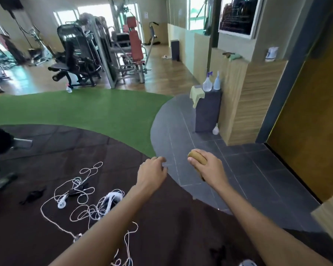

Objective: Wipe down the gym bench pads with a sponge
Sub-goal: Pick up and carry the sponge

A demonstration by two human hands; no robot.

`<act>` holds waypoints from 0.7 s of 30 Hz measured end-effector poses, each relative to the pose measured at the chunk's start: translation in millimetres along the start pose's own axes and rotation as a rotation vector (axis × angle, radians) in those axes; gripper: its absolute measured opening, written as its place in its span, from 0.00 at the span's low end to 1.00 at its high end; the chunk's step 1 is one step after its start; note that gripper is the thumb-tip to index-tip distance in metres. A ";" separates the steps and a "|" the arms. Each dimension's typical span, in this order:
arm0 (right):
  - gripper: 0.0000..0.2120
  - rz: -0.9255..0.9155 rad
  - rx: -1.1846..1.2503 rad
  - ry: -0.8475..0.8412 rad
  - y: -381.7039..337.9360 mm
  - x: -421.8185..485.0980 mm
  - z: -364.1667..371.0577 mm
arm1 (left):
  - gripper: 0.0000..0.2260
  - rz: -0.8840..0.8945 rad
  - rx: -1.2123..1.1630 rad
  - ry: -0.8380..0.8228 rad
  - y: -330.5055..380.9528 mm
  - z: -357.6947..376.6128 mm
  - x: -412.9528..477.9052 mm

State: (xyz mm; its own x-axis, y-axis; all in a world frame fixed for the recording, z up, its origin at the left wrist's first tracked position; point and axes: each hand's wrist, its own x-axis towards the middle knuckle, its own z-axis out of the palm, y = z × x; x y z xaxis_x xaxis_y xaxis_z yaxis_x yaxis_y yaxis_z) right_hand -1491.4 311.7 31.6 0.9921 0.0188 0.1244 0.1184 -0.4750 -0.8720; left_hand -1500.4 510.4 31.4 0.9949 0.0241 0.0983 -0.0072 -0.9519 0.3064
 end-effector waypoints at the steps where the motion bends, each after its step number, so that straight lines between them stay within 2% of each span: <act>1: 0.16 0.004 -0.001 -0.004 2.1 32.6 1.4 | 0.13 -0.001 0.002 -0.002 -0.2 0.0 33.2; 7: 0.16 0.016 -0.036 0.007 14.7 235.3 4.8 | 0.14 0.033 -0.032 -0.019 2.6 8.4 249.1; 15: 0.16 0.045 -0.072 0.075 82.4 517.6 19.7 | 0.15 0.146 -0.085 -0.071 0.1 72.5 554.6; 21: 0.18 0.094 -0.082 0.187 105.4 700.5 -22.7 | 0.12 0.320 -0.102 -0.115 54.2 88.0 772.7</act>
State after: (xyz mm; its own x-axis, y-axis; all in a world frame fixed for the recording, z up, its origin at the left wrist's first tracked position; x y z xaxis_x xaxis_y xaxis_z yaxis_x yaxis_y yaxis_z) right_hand -785.0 254.8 37.5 0.9724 -0.1891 0.1367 0.0141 -0.5370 -0.8434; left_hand -723.2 450.6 40.6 0.9453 -0.3110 0.0987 -0.3250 -0.8701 0.3705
